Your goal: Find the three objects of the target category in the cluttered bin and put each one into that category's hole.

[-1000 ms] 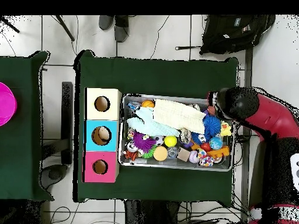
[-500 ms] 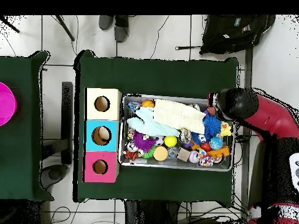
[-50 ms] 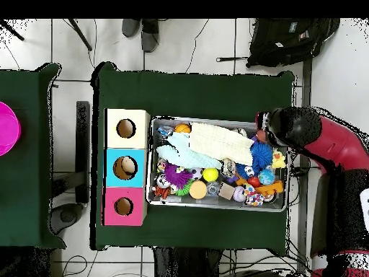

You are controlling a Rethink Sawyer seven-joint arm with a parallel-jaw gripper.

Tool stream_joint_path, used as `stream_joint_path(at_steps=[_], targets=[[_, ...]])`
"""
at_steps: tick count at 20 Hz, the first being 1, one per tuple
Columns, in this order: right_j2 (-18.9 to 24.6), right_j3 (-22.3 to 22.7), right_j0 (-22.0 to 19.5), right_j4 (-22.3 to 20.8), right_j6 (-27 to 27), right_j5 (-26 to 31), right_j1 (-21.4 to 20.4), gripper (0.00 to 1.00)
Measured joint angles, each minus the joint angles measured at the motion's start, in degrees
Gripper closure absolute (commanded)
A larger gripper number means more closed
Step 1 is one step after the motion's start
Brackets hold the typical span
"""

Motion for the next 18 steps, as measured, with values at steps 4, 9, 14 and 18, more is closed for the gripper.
stream_joint_path(at_steps=[4, 9, 14, 18], targets=[[3.0, 0.0, -2.0, -0.2, -1.3, 1.2, 0.0, 0.00], [6.1, 0.0, -3.4, -2.9, -4.6, 4.9, 0.1, 0.00], [9.0, -0.4, -3.7, -5.7, -9.0, 9.2, 0.7, 0.00], [11.0, -2.0, -3.6, -7.5, -12.0, 12.7, 1.8, 0.00]])
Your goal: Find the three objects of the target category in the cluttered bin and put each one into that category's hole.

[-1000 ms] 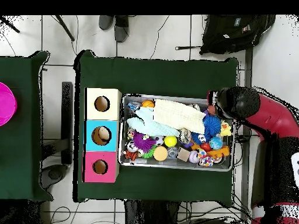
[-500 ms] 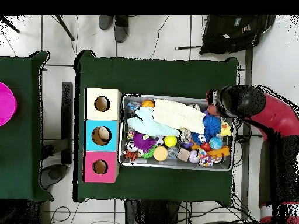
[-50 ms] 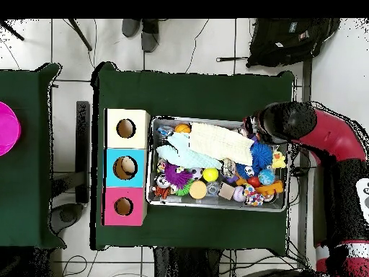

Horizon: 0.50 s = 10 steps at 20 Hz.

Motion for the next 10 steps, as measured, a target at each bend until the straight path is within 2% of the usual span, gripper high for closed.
stream_joint_path(at_steps=[2, 10], targets=[[0.7, -1.4, 0.2, -0.7, -1.0, 1.7, 0.7, 0.00], [5.7, -17.7, 3.4, -4.7, -7.3, 15.8, 8.4, 0.00]])
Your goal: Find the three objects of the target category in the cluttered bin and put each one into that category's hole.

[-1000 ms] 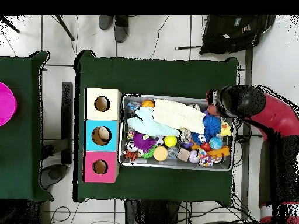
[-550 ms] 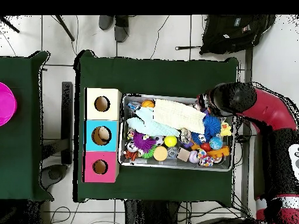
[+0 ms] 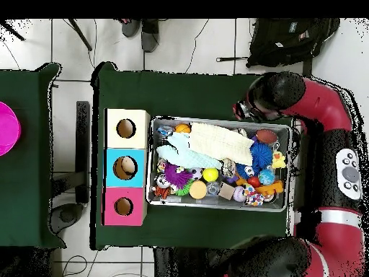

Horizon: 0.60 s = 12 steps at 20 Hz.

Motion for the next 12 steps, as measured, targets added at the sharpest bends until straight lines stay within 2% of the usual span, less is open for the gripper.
stream_joint_path(at_steps=[4, 7, 10, 11, 12], targets=[[2.8, -7.1, 1.5, -2.0, -4.0, 5.4, 3.0, 0.00], [7.1, -15.6, 3.4, -5.7, -9.8, 11.2, 6.1, 0.00], [9.9, -19.6, 4.3, -8.6, -12.9, 14.0, 7.4, 0.00], [11.2, -21.2, 4.6, -10.1, -14.1, 15.0, 7.8, 0.00], [14.3, -24.1, 5.0, -13.6, -16.5, 17.1, 8.6, 0.00]])
